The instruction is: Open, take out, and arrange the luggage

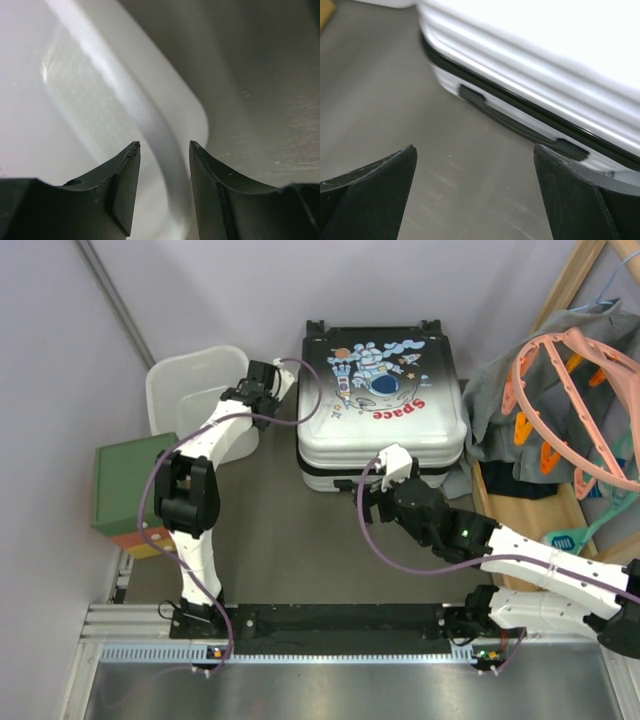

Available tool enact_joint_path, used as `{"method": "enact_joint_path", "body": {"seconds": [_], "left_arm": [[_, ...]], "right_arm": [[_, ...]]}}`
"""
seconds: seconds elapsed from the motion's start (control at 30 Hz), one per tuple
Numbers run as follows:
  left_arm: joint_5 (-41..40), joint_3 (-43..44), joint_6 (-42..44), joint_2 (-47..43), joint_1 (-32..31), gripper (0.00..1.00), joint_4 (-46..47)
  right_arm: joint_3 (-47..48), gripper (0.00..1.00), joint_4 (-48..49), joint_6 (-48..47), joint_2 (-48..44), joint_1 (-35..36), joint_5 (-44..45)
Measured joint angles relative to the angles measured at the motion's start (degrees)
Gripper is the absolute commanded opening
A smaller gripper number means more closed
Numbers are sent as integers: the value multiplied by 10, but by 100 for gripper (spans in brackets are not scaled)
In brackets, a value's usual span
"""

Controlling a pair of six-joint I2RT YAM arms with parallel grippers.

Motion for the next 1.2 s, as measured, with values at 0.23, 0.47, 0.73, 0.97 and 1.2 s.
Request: {"method": "enact_joint_path", "body": {"seconds": [0.23,0.47,0.73,0.97,1.2], "left_arm": [[-41,-45,13,0,39,49,4],[-59,-105,41,-43,78,57,13],[54,-110,31,-137,69,68,-9],[147,-124,17,-214,65,69,-30],[174,-159,15,-235,65,69,-47]], "right_arm": [[1,99,-29,-9,29,-120,-56],[36,99,-21,-138,126,-125,-134],[137,97,-63,-269,291,-122,-112],[199,93,-132,-326,372,-102,-37],[194,90,-103,-364,411,-82,54]]}}
